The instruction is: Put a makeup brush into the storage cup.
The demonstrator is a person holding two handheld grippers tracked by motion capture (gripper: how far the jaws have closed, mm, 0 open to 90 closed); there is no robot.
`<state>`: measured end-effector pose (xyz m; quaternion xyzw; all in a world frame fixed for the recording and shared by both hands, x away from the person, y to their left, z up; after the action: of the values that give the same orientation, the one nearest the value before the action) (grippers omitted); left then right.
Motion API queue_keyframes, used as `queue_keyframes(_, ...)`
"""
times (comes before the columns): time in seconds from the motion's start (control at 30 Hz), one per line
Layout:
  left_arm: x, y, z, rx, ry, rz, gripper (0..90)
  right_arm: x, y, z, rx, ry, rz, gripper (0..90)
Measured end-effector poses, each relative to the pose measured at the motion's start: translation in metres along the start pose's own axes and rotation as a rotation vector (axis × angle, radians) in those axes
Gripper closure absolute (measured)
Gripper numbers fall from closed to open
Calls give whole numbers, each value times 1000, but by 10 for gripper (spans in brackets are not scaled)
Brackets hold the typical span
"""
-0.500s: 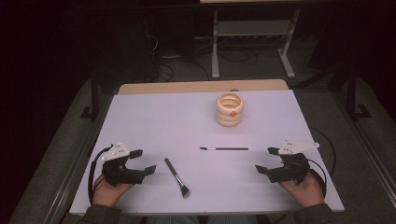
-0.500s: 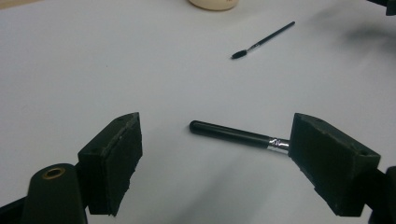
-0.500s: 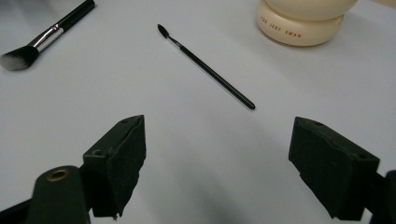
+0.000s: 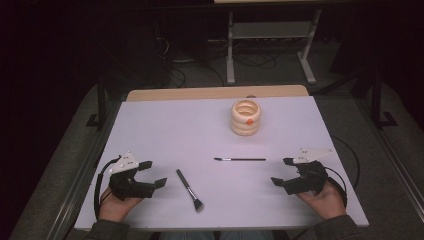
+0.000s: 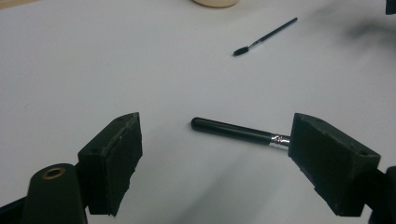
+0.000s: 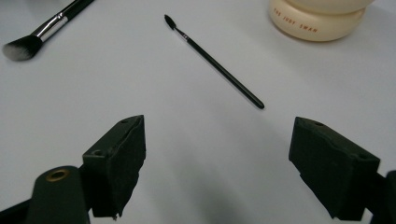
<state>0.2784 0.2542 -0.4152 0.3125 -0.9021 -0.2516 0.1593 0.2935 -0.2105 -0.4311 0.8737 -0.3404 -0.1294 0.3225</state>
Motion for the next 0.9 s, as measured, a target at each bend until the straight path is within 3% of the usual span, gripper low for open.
queue_keyframes(0.27, -1, 1, 1, 2, 8, -3, 173, 2, -3, -13, -43, 19, -33, 190)
queue_keyframes(0.5, -1, -1, 0, 8, 8, 3, 173, 4, -14, -40, -113, 88, -70, 225)
queue_keyframes(0.67, -1, 0, -1, 16, 5, 3, 173, 5, -21, -57, -132, 124, -83, 246)
queue_keyframes(0.7, -1, 1, -2, 16, 3, 3, 173, 7, -26, -65, -150, 149, -87, 254)
queue_keyframes(0.8, 0, 1, -2, 16, 3, 3, 174, 10, -31, -71, -169, 163, -92, 252)
queue_keyframes(0.9, 0, 1, -2, 12, 2, 2, 174, 12, -44, -82, -204, 192, -127, 267)
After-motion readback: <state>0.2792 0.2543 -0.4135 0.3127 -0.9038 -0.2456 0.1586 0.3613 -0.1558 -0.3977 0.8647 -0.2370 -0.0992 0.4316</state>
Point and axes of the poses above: each handheld gripper's, and its own axes: y roughly backward along the jaws, z roughly out of its underside, x roughly to its right, the point moved 3 cm from there along -y, roughly forward along the jaws, and after that the axes turned 4 degrees about z, right-handed, at the moved point
